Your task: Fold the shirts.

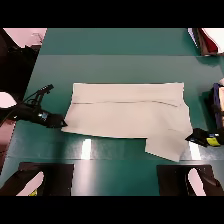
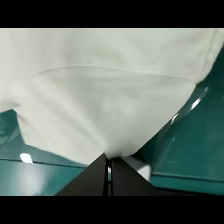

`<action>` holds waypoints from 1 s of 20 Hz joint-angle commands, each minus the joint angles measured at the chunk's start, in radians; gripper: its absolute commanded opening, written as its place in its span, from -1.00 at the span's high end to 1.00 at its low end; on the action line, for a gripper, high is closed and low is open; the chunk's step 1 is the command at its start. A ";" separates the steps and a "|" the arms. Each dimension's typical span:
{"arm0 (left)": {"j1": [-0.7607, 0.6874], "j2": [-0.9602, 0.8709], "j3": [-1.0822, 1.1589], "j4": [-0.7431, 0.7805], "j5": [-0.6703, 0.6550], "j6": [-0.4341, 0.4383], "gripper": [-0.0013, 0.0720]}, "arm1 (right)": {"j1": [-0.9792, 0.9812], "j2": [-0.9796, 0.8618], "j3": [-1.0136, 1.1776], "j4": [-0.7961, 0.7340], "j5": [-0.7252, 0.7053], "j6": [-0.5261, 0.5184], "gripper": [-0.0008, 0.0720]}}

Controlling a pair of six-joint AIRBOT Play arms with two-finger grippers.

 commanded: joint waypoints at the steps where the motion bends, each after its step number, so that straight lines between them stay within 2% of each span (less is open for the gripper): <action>1: 0.000 0.106 0.005 0.014 -0.171 -0.057 0.90 | 0.028 0.118 0.092 -0.017 0.058 0.006 0.93; 2: 0.000 0.109 0.008 0.015 -0.133 -0.057 0.90 | 0.045 0.125 0.115 -0.017 0.036 0.006 0.93; 4: 0.000 0.104 0.017 0.014 0.050 -0.086 0.90 | 0.092 0.093 0.163 -0.016 -0.039 0.006 0.93; 5: 0.000 0.093 0.025 0.009 0.167 -0.090 0.90 | 0.119 0.052 0.193 -0.016 -0.070 0.006 0.93; 7: 0.000 0.049 0.050 0.002 0.301 -0.089 0.90 | 0.190 -0.068 0.263 -0.017 -0.138 0.006 0.93; 12: 0.000 -0.153 0.124 -0.016 0.441 -0.090 0.90 | 0.323 -0.423 0.462 -0.018 -0.280 0.005 0.93; 15: 0.000 -0.277 0.197 -0.023 0.478 -0.088 0.90 | 0.337 -0.615 0.586 -0.015 -0.293 0.006 0.93; 20: 0.000 -0.430 0.249 -0.037 0.534 -0.074 0.90 | 0.337 -0.822 0.766 -0.007 -0.319 0.006 0.93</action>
